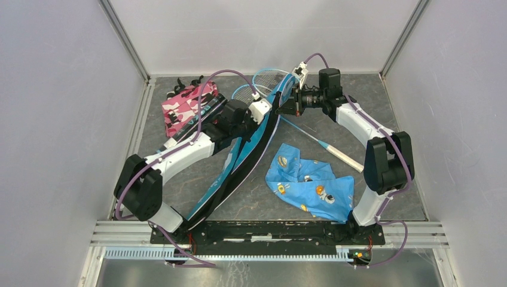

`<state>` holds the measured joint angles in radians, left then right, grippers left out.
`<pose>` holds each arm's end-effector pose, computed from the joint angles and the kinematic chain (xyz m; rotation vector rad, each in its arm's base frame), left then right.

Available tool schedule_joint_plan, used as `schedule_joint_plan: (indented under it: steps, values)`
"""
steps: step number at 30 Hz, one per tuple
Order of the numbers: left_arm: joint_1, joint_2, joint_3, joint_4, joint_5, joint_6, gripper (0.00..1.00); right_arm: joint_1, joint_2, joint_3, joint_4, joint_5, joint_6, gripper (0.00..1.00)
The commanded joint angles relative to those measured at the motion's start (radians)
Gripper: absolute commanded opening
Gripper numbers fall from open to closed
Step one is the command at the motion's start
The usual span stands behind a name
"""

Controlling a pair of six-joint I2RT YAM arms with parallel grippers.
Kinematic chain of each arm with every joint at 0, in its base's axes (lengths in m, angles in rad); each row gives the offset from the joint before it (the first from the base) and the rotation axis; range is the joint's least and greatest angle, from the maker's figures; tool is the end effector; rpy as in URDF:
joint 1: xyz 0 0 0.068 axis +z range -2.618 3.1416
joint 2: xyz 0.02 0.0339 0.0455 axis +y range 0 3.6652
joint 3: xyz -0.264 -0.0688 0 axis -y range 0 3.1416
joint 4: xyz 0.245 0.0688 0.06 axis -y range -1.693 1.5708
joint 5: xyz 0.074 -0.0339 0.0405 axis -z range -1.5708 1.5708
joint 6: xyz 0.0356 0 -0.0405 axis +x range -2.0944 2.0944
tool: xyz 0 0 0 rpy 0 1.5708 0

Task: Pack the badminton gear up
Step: Open the racket bag at the center of the board.

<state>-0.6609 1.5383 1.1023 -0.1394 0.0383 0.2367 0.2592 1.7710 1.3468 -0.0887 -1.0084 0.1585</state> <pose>0.2761 -0.2164 0.2687 0.9572 1.9359 -0.2874 0.3804 0.1320 0.2804 -0.7307 1.9277 1.2968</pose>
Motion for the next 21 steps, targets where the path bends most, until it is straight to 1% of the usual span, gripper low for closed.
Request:
schedule_joint_plan:
  steps: [1,6,8,9,11,12,14,16,18,21]
  values:
    - [0.004,-0.043,0.014,0.047,0.105,-0.039,0.02,-0.003,0.006,0.042,-0.052,-0.008,-0.071,0.0]
    - [0.007,-0.037,0.041,0.039,0.165,-0.089,0.02,-0.014,0.01,0.055,-0.102,-0.001,-0.126,0.0]
    - [0.011,-0.044,0.039,0.047,0.153,-0.103,0.02,-0.023,0.011,0.068,-0.139,0.001,-0.15,0.0]
    - [0.013,-0.049,0.038,0.051,0.127,-0.103,0.02,-0.028,0.012,0.076,-0.16,-0.001,-0.188,0.0]
    - [0.015,-0.057,0.04,0.045,0.079,-0.091,0.02,-0.035,0.011,0.084,-0.185,-0.005,-0.209,0.0]
    - [0.016,-0.061,0.042,0.033,0.082,-0.075,0.03,-0.039,0.011,0.091,-0.204,-0.006,-0.221,0.0]
    - [0.017,-0.074,0.047,0.002,0.16,-0.033,0.06,-0.043,0.012,0.111,-0.242,0.011,-0.246,0.0]
    - [0.016,-0.095,0.048,-0.041,0.304,0.008,0.06,-0.049,0.012,0.117,-0.248,0.03,-0.249,0.0]
    - [0.016,-0.114,0.043,-0.052,0.417,0.005,0.03,-0.051,0.015,0.115,-0.244,0.037,-0.243,0.0]
    - [0.017,-0.14,0.044,-0.051,0.53,-0.021,0.02,-0.051,0.025,0.108,-0.224,0.037,-0.215,0.0]
